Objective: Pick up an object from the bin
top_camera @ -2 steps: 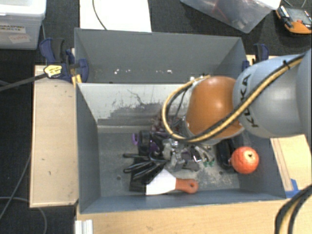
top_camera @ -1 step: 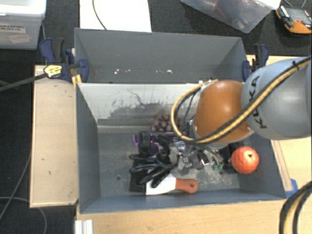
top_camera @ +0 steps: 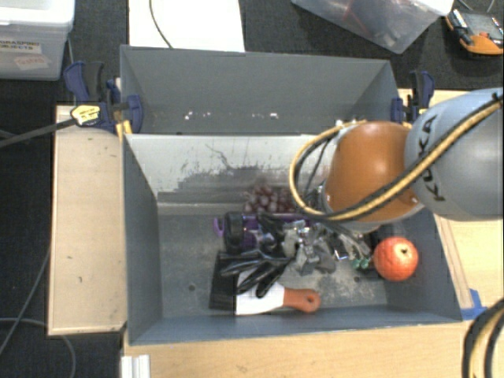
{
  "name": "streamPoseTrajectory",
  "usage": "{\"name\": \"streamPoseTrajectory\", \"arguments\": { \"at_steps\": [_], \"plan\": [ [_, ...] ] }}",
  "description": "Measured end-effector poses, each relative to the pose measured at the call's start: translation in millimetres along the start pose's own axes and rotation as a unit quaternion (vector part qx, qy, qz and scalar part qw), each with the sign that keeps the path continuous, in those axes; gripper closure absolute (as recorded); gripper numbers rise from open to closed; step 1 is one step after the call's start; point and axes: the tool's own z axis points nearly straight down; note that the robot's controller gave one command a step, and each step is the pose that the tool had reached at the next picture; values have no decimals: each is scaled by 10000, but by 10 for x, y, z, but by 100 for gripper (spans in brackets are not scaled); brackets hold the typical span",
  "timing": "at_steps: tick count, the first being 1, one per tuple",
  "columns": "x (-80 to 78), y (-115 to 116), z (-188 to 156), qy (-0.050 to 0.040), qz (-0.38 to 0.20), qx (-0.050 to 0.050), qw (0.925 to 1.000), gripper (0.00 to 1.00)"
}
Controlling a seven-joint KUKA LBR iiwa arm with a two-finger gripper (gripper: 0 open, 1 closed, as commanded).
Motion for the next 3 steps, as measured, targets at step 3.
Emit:
{"name": "streamPoseTrajectory", "arguments": {
  "at_steps": [3],
  "plan": [
    [-92, 456, 599, 16, -588, 3, 9983, 100]
  ]
}}
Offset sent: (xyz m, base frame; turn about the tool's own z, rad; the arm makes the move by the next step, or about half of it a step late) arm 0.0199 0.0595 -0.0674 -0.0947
